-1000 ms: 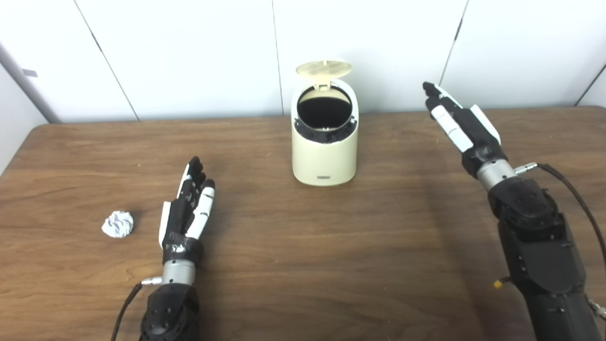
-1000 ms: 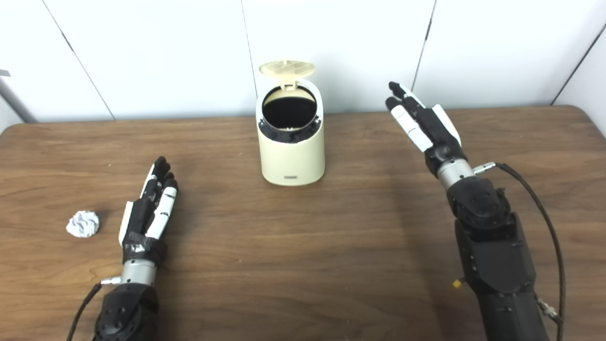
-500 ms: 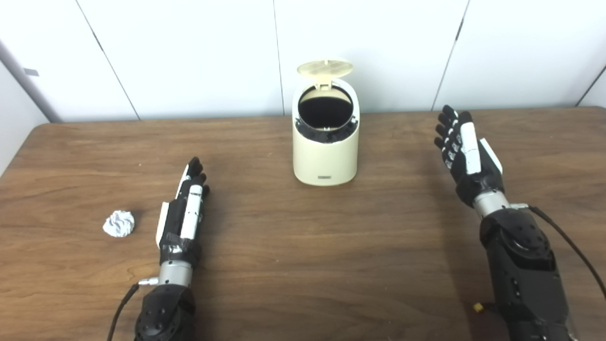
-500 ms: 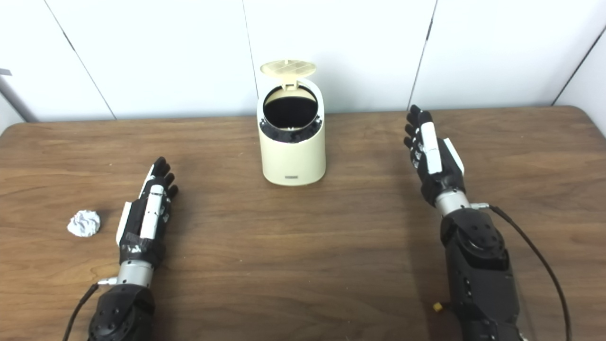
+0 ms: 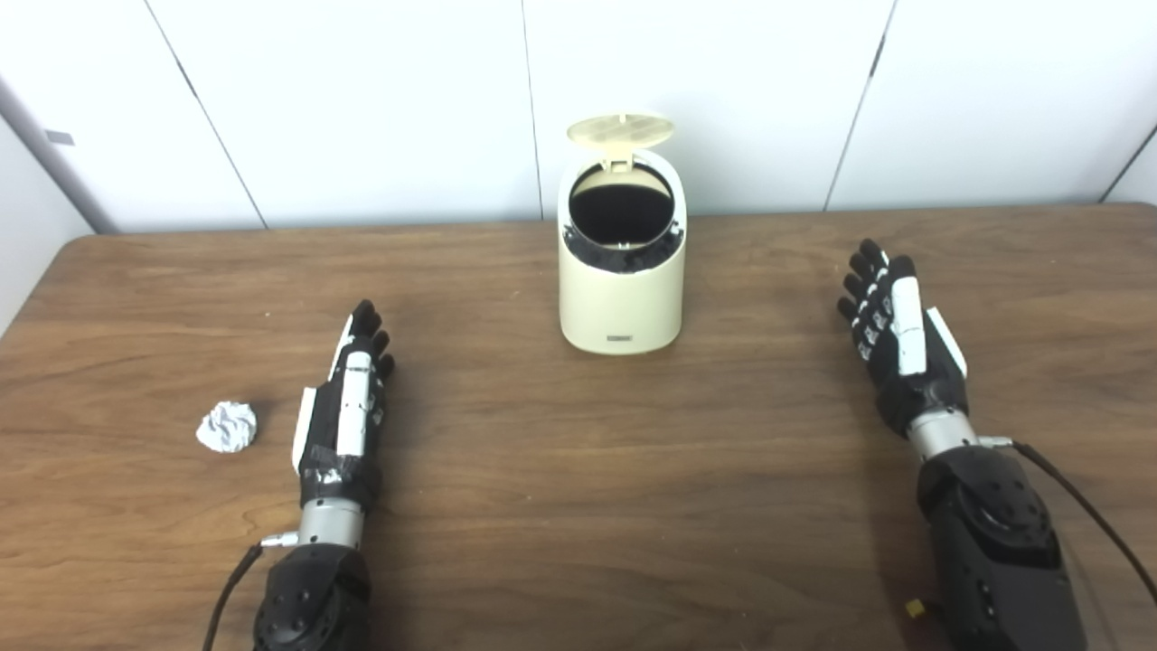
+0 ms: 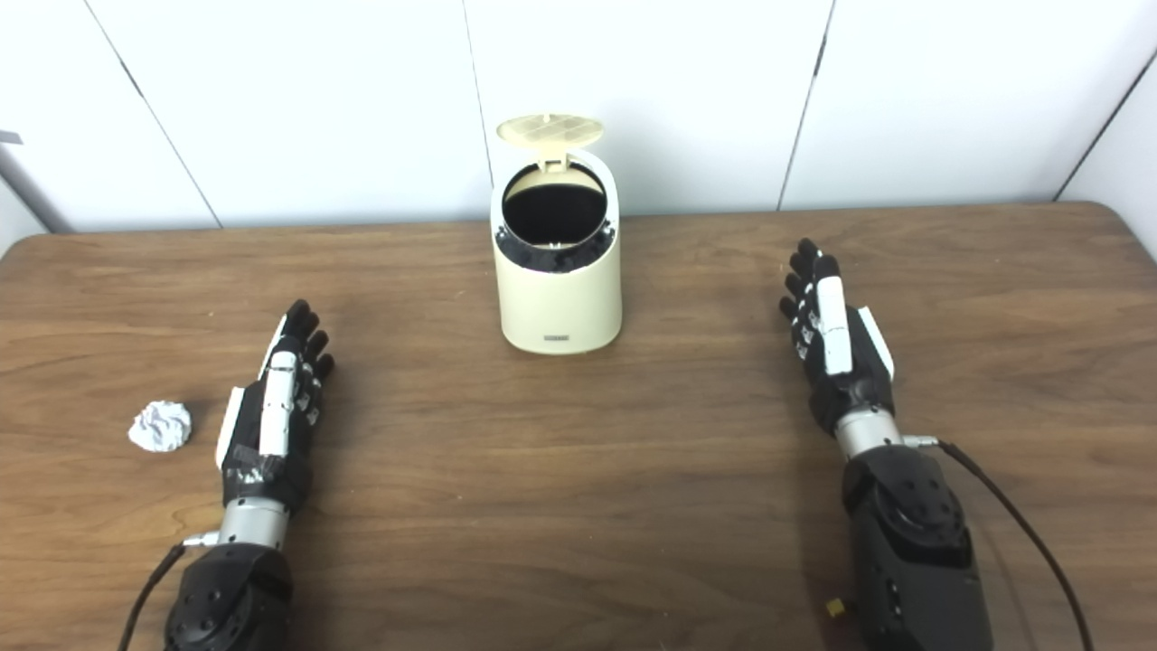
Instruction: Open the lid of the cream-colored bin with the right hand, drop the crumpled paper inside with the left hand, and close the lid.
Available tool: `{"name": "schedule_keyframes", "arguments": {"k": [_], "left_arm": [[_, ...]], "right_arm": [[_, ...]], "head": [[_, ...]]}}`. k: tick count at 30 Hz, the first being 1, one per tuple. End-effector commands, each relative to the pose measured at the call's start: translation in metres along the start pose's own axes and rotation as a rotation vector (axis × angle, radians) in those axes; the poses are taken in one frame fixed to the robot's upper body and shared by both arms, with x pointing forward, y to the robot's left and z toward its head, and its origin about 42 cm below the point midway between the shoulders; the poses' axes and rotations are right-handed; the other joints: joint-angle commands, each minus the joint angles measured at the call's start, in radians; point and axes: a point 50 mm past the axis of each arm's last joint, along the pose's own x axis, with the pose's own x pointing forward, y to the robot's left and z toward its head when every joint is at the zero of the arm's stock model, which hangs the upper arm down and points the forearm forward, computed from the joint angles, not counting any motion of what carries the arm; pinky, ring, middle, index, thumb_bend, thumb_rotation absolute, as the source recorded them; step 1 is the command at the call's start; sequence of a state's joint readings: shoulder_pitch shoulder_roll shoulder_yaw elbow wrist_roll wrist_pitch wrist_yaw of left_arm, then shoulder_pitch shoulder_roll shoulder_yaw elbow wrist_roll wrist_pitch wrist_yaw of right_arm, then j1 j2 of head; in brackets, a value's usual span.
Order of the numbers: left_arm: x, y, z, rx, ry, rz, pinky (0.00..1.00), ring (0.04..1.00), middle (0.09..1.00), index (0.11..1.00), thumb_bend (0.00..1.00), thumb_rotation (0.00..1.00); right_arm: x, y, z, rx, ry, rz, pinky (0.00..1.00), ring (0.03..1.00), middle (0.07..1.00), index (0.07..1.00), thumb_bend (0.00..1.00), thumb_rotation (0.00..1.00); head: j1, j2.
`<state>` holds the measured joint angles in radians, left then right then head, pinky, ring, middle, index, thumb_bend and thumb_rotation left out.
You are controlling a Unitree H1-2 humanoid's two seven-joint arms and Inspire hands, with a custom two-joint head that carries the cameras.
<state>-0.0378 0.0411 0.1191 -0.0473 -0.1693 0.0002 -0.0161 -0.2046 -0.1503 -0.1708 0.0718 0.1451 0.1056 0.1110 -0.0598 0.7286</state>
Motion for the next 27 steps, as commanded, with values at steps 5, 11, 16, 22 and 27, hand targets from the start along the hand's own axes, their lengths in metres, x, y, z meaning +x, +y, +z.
{"name": "schedule_keyframes", "arguments": {"k": [5,11,16,22,27], "left_arm": [[0.006,-0.001,0.013,0.001,-0.056,-0.008,1.0,1.0,1.0,1.0,0.27,0.91],[0.007,-0.002,0.012,0.012,-0.052,-0.016,1.0,1.0,1.0,1.0,0.27,0.89],[0.007,-0.01,0.012,0.022,-0.054,-0.02,1.0,1.0,1.0,1.0,0.28,0.84],[0.005,-0.02,0.007,0.031,-0.04,-0.024,1.0,1.0,1.0,1.0,0.32,0.81],[0.004,-0.026,0.005,0.031,-0.032,-0.02,1.0,1.0,1.0,1.0,0.32,0.8]], "right_arm": [[-0.006,-0.009,0.009,-0.087,-0.095,0.017,1.0,1.0,1.0,1.0,0.6,1.0],[-0.007,-0.013,0.008,-0.085,-0.097,0.011,1.0,1.0,1.0,1.0,0.6,1.0],[-0.009,-0.023,0.003,-0.125,-0.094,0.011,1.0,1.0,1.0,1.0,0.59,1.0],[-0.008,-0.041,-0.013,-0.123,-0.069,-0.009,1.0,1.0,1.0,1.0,0.58,1.0],[-0.008,-0.042,-0.017,-0.107,-0.067,-0.018,1.0,1.0,1.0,1.0,0.58,1.0]], "head": [[-0.003,0.003],[0.033,0.013],[0.139,0.013],[0.231,0.001],[0.293,-0.015]]}}
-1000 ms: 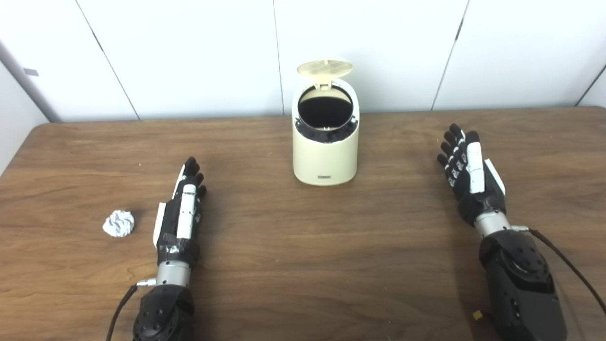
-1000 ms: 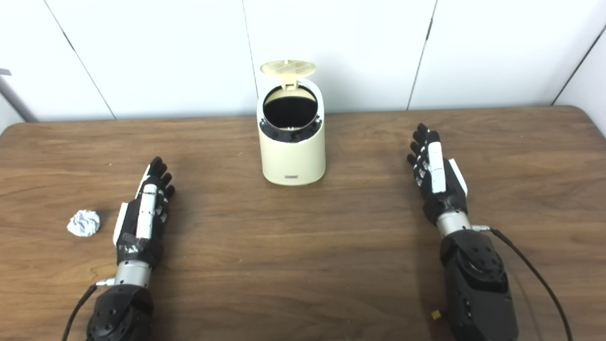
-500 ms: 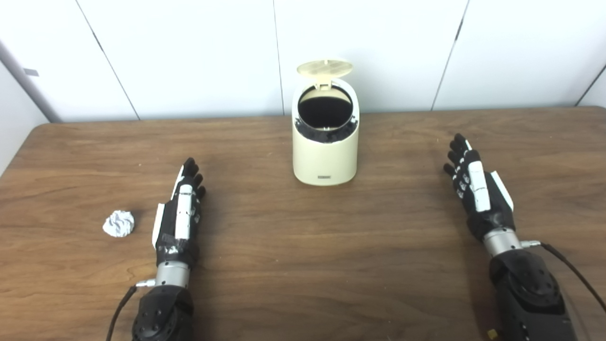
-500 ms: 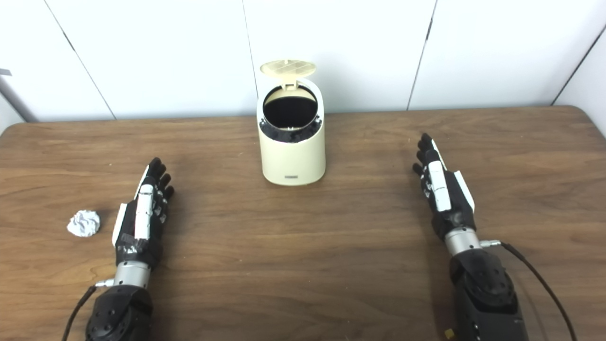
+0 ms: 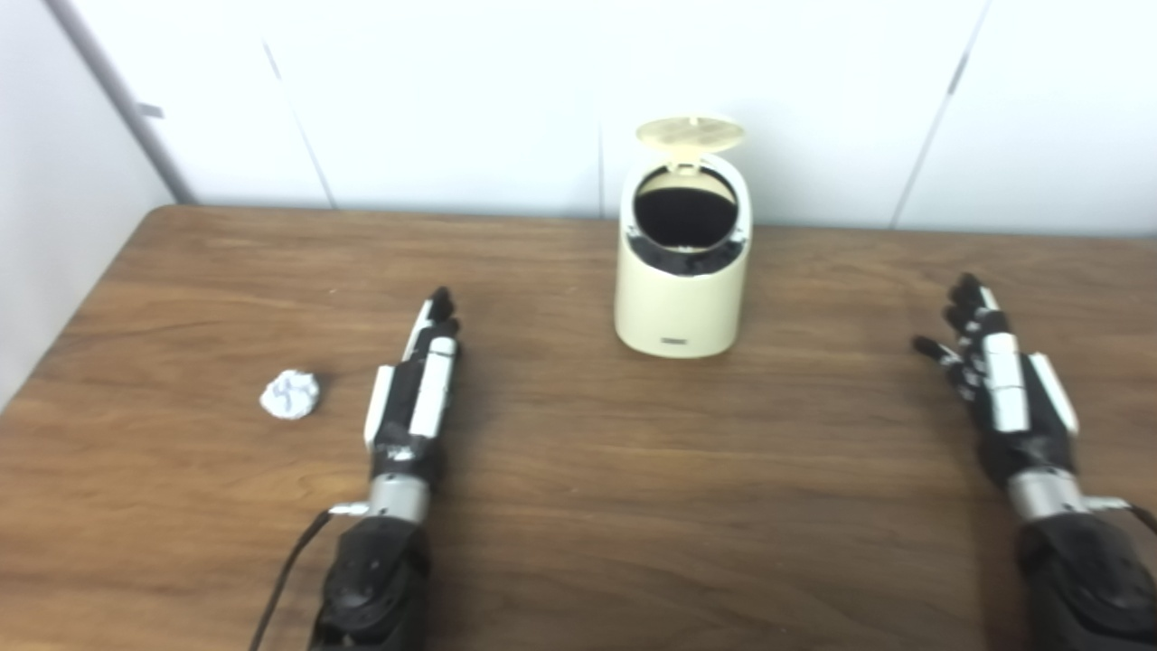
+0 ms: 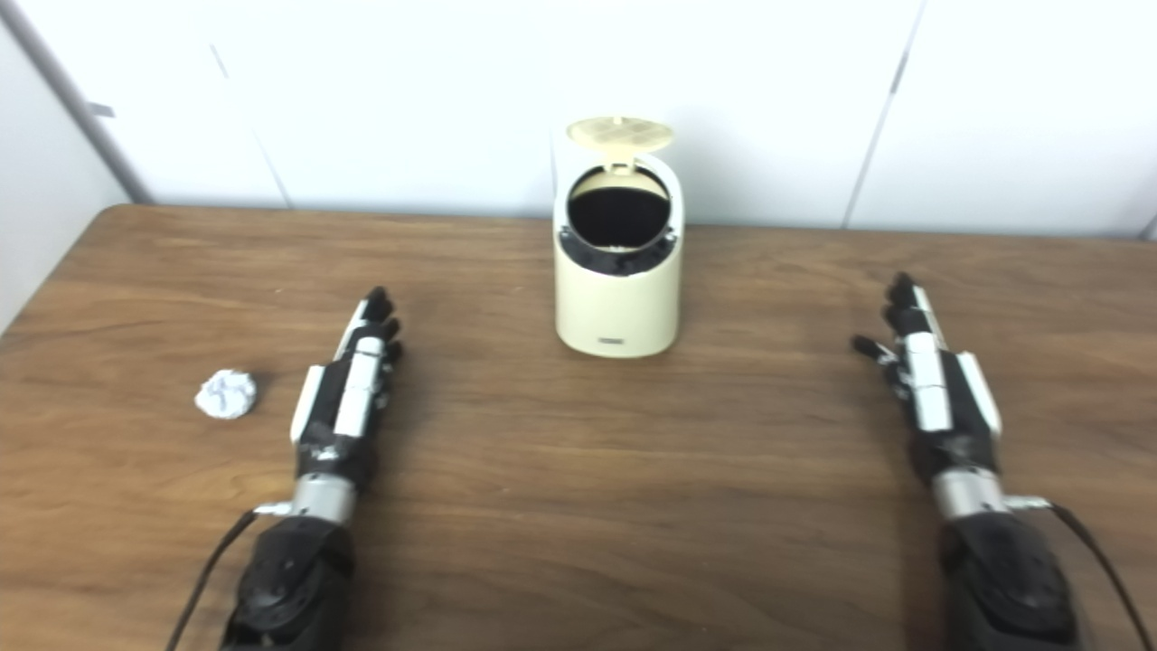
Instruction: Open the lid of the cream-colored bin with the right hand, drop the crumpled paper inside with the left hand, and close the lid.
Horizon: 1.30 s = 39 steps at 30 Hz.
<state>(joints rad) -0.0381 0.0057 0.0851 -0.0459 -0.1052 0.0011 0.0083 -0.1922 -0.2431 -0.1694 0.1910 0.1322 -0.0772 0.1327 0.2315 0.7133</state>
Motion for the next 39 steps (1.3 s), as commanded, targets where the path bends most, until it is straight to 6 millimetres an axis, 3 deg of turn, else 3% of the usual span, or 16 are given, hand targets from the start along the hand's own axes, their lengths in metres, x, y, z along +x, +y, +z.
{"name": "schedule_keyframes", "arguments": {"k": [1,10,15,19,22,26,29,34,39], "left_arm": [[0.005,-0.007,0.009,0.002,-0.041,-0.012,1.0,1.0,1.0,1.0,0.33,0.79],[0.004,-0.015,0.002,0.011,-0.051,-0.003,1.0,1.0,0.994,1.0,0.42,0.75],[0.004,-0.017,0.001,0.027,-0.05,0.003,1.0,1.0,0.986,0.999,0.43,0.76],[0.003,-0.014,0.002,0.043,-0.04,0.018,1.0,1.0,0.978,0.99,0.46,0.69],[0.002,-0.011,0.004,0.075,-0.047,0.027,1.0,1.0,0.981,0.997,0.4,0.62],[0.001,-0.007,0.014,0.148,-0.058,0.033,1.0,1.0,0.976,0.998,0.39,0.51],[0.001,-0.005,0.022,0.223,-0.053,0.031,1.0,0.987,0.968,1.0,0.41,0.51],[0.006,-0.001,0.044,0.272,-0.063,0.029,0.98,0.971,0.956,0.993,0.5,0.36],[0.011,0.006,0.061,0.293,-0.097,0.028,0.96,0.957,0.95,0.984,0.55,0.3]], "right_arm": [[-0.003,-0.003,-0.004,0.006,-0.01,-0.011,1.0,1.0,1.0,1.0,0.58,1.0],[-0.011,0.012,0.02,0.029,-0.017,0.002,1.0,1.0,1.0,1.0,0.58,1.0],[-0.015,0.019,0.033,0.049,0.003,-0.01,1.0,1.0,1.0,1.0,0.56,1.0],[-0.018,0.024,0.04,0.065,0.002,-0.013,1.0,1.0,1.0,1.0,0.55,1.0],[-0.021,0.027,0.043,0.075,0.001,-0.012,1.0,1.0,1.0,1.0,0.55,1.0],[-0.025,0.028,0.044,0.082,0.009,-0.012,1.0,1.0,1.0,1.0,0.54,1.0],[-0.029,0.031,0.046,0.09,0.007,-0.01,1.0,1.0,1.0,1.0,0.51,1.0],[-0.033,0.037,0.047,0.094,0.009,0.002,1.0,1.0,1.0,1.0,0.52,1.0],[-0.034,0.039,0.051,0.111,0.013,-0.008,1.0,1.0,1.0,1.0,0.54,1.0]], "head": [[0.001,0.0],[0.114,-0.031],[0.121,-0.035],[0.123,-0.037],[0.116,-0.039],[0.128,-0.04],[0.144,-0.041],[0.141,-0.044],[0.136,-0.045]]}}
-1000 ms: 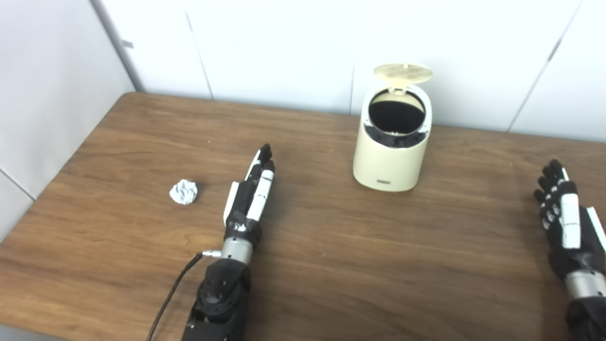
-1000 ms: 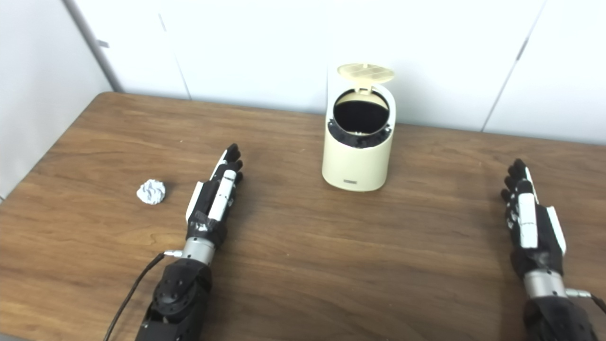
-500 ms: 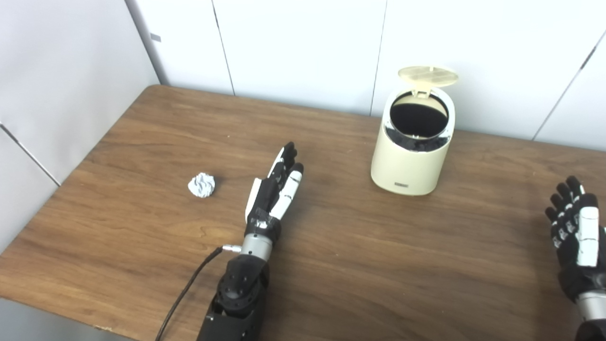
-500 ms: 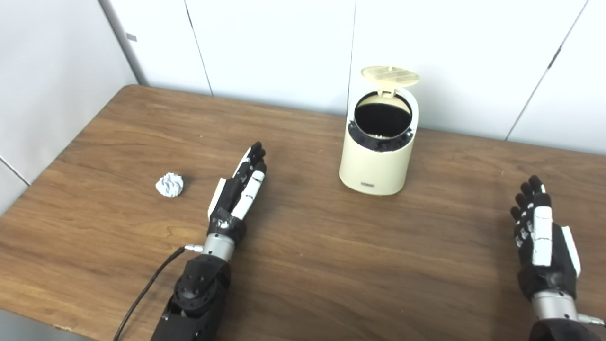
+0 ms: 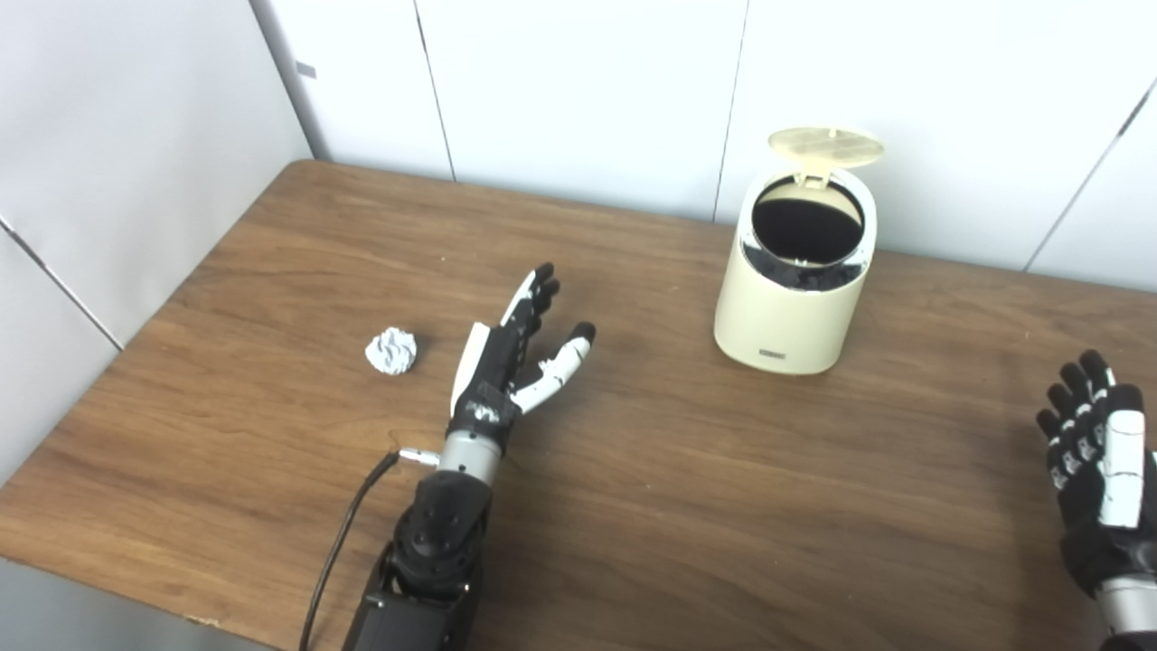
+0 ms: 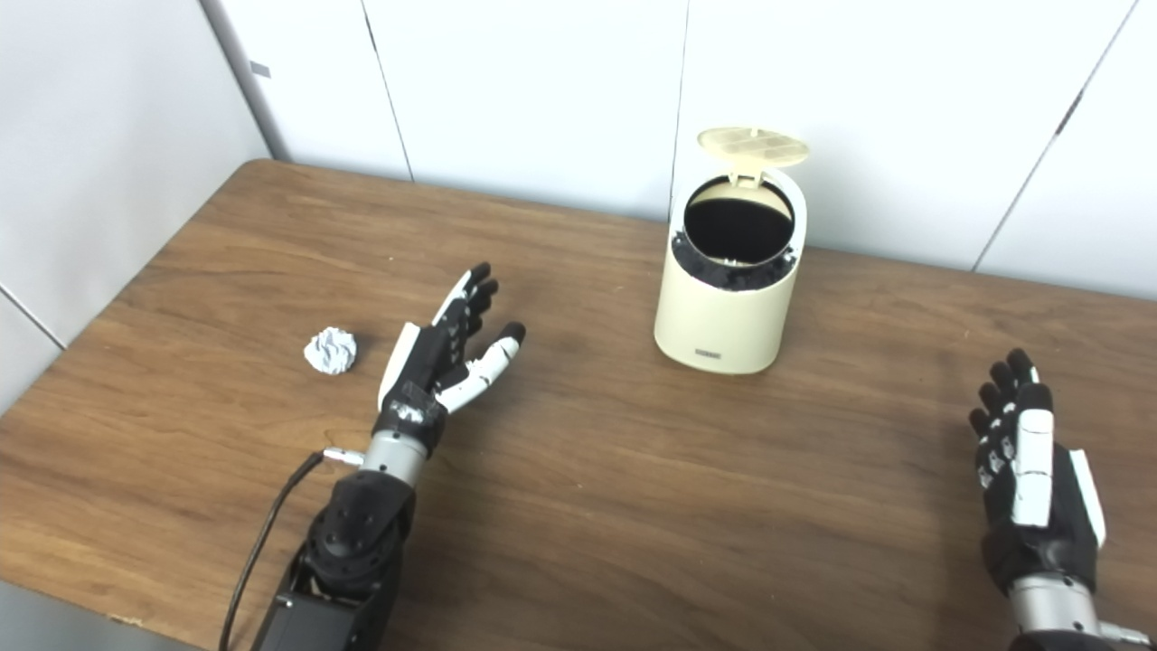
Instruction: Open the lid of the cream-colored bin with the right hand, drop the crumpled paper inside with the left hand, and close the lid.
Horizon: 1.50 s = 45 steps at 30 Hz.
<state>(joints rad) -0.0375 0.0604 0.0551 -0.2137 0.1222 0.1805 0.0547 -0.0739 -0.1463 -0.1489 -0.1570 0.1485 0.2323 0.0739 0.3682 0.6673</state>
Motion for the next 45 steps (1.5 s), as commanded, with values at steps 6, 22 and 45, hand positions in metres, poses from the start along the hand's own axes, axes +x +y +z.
{"name": "schedule_keyframes", "arguments": {"k": [6,22,45], "left_arm": [[0.017,0.023,0.043,0.07,-0.143,0.033,0.94,0.941,0.94,0.969,0.63,0.28],[0.027,0.083,0.088,0.44,-0.125,0.106,0.9,0.935,0.938,0.906,0.78,0.25],[0.01,0.142,0.081,1.12,0.059,-0.002,0.7,0.841,0.835,0.814,0.91,0.25]], "right_arm": [[0.002,0.003,0.018,0.021,-0.077,0.01,1.0,1.0,1.0,1.0,0.51,1.0],[0.005,0.008,0.017,0.049,-0.076,0.029,1.0,1.0,1.0,1.0,0.52,1.0],[0.009,0.001,0.01,0.076,-0.057,0.015,1.0,1.0,1.0,1.0,0.57,1.0]], "head": [[0.001,0.001],[0.0,0.004],[-0.003,0.013]]}}
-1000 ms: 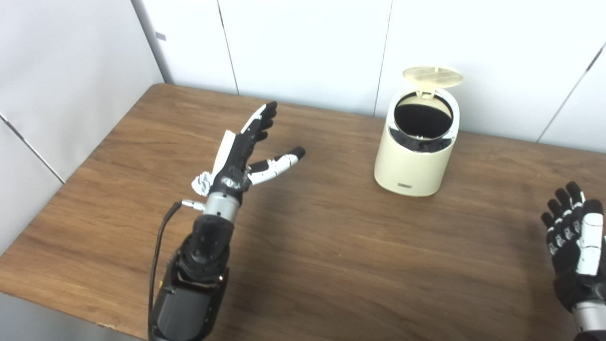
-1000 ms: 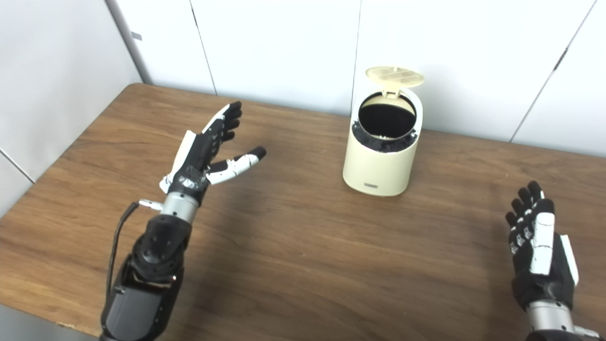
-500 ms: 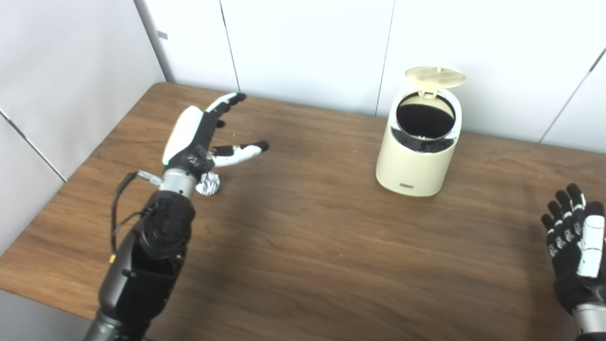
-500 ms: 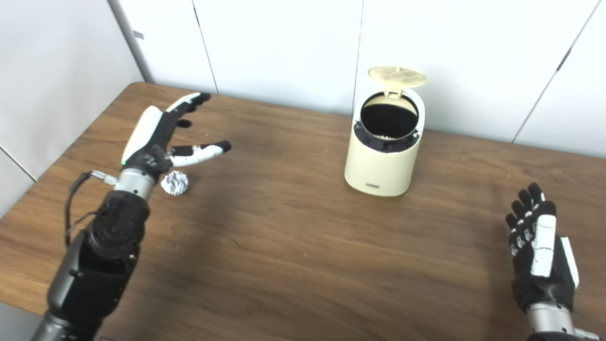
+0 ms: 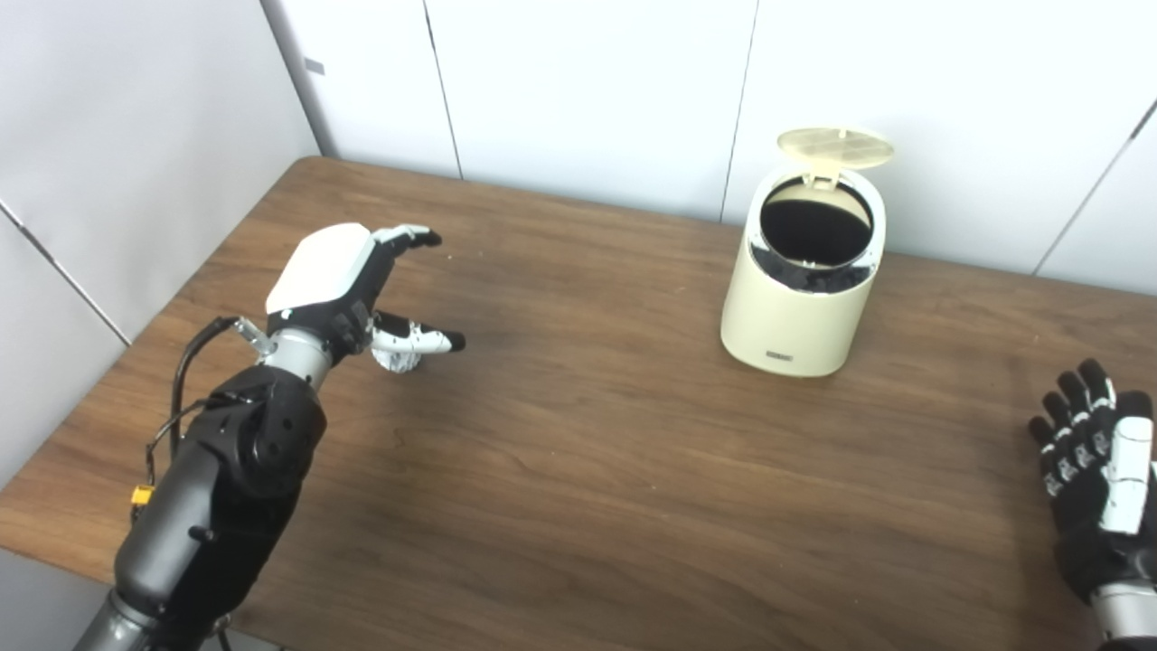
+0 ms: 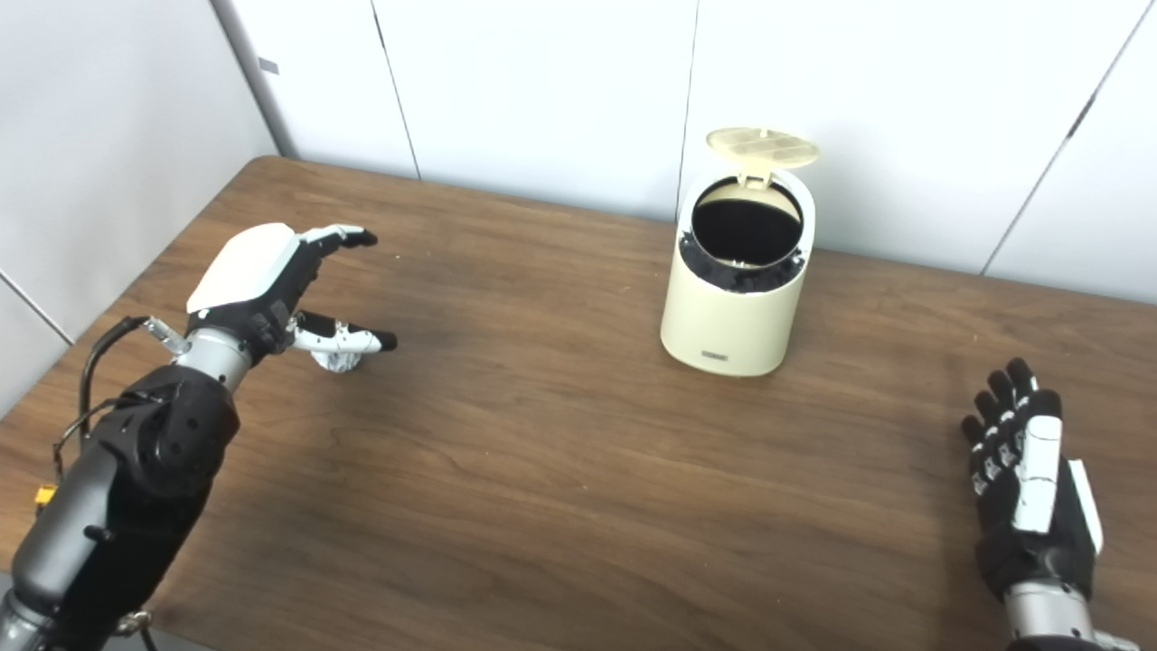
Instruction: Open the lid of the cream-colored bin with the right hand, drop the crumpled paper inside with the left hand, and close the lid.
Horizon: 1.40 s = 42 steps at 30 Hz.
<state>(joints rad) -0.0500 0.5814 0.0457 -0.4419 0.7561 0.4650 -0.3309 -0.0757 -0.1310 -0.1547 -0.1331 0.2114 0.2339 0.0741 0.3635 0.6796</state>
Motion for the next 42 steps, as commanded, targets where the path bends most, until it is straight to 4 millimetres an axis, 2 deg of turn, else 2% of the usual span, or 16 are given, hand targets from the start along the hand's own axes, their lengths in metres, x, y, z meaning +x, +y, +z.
{"name": "schedule_keyframes", "arguments": {"k": [1,16,23,32,37,42], "left_arm": [[0.0,0.011,-0.004,0.062,0.015,0.029,0.7,0.838,0.835,0.817,0.91,0.25],[0.007,0.0,-0.022,0.133,0.077,-0.066,0.66,0.811,0.833,0.812,0.87,0.21],[0.012,-0.003,-0.03,0.1,0.099,-0.068,0.63,0.776,0.822,0.814,0.86,0.11],[0.02,-0.006,-0.037,0.086,0.093,-0.077,0.66,0.78,0.814,0.806,0.84,0.12],[0.02,-0.006,-0.036,0.094,0.086,-0.086,0.67,0.785,0.8,0.759,0.83,0.1],[0.019,-0.006,-0.034,0.076,0.079,-0.085,0.62,0.722,0.728,0.703,0.81,0.09]], "right_arm": [[0.007,-0.001,0.017,-0.005,-0.075,0.012,1.0,1.0,1.0,1.0,0.57,1.0],[0.009,-0.003,0.011,0.055,-0.058,0.014,1.0,1.0,1.0,1.0,0.57,1.0],[0.009,-0.003,0.009,0.059,-0.045,0.017,1.0,1.0,1.0,0.984,0.56,1.0],[0.009,-0.004,0.006,0.06,-0.035,0.018,0.97,1.0,1.0,0.99,0.56,1.0],[0.009,-0.004,0.007,0.062,-0.031,0.007,0.96,0.988,0.992,0.971,0.56,1.0],[0.008,-0.004,0.008,0.036,-0.034,0.005,0.92,0.979,0.987,0.965,0.53,1.0]], "head": [[0.002,0.0],[-0.002,0.003],[-0.012,0.002],[-0.02,0.003],[-0.027,0.006],[-0.033,0.01]]}}
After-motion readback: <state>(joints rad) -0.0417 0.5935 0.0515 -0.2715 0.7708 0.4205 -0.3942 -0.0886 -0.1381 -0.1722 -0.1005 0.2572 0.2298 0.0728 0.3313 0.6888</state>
